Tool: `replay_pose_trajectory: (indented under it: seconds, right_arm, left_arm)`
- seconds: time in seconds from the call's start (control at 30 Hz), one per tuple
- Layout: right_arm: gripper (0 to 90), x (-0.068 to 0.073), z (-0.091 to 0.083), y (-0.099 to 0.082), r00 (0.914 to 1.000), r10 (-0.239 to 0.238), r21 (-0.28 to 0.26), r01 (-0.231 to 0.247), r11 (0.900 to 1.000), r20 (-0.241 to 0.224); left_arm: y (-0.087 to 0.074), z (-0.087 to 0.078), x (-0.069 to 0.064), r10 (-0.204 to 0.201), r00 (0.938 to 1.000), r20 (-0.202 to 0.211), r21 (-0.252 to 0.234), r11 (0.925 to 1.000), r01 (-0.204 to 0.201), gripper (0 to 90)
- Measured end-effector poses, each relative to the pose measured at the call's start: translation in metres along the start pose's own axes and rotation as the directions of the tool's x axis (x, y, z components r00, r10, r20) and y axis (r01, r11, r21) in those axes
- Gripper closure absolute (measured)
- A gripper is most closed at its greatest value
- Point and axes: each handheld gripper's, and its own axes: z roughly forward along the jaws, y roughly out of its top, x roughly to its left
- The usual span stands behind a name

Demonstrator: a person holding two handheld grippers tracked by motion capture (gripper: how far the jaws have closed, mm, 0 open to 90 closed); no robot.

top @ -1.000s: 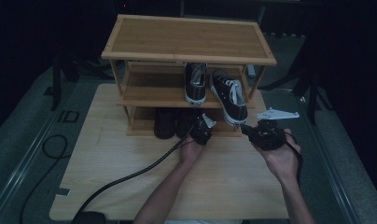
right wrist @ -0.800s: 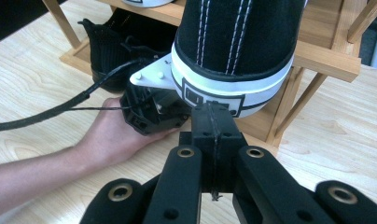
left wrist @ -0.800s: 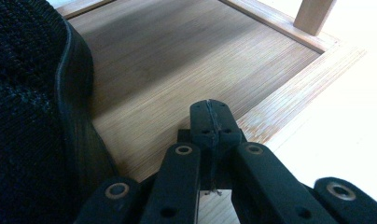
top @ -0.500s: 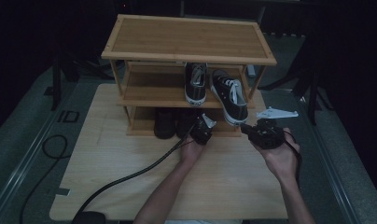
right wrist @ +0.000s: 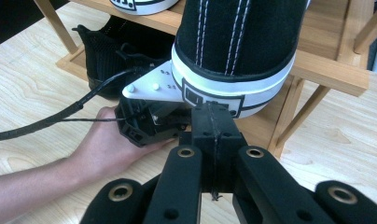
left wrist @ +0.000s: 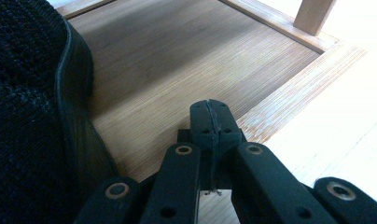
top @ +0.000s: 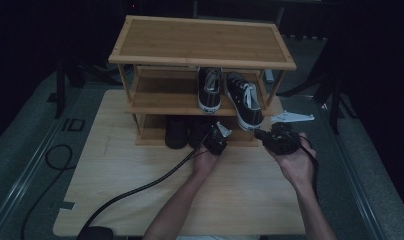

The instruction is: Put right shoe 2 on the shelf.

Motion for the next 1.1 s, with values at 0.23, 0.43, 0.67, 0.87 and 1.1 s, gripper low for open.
replay_pose_trajectory:
  seconds: [0.23, 0.43, 0.67, 0.87, 1.1]
  right_arm:
    - [90.0, 0.002, 0.006, 0.005, 0.9999, -0.001, -0.001, 0.001, 1.0000, -0.014]
    - [90.0, 0.003, 0.014, 0.009, 0.9996, 0.009, -0.007, -0.009, 0.9999, -0.026]
    - [90.0, 0.001, 0.026, 0.015, 0.9990, 0.014, -0.009, -0.014, 0.9999, -0.044]
    - [90.0, -0.002, 0.031, 0.019, 0.9991, 0.015, -0.005, -0.015, 0.9999, -0.039]
    - [90.0, -0.009, 0.035, 0.022, 0.9998, 0.009, -0.001, -0.009, 1.0000, -0.016]
  left_arm:
    - [0.000, 0.000, 0.000, -0.002, 1.0000, -0.007, -0.004, 1.0000, 0.002, 90.0]
    - [0.000, 0.000, 0.000, -0.001, 1.0000, -0.007, -0.001, 1.0000, 0.001, 90.0]
    - [0.000, 0.000, 0.000, -0.002, 0.9999, -0.013, -0.004, 1.0000, 0.002, 90.0]
    - [0.000, 0.000, 0.000, -0.001, 0.9999, -0.010, -0.002, 1.0000, 0.001, 90.0]
    - [0.000, 0.000, 0.000, 0.000, 1.0000, -0.010, 0.000, 1.0000, 0.000, 90.0]
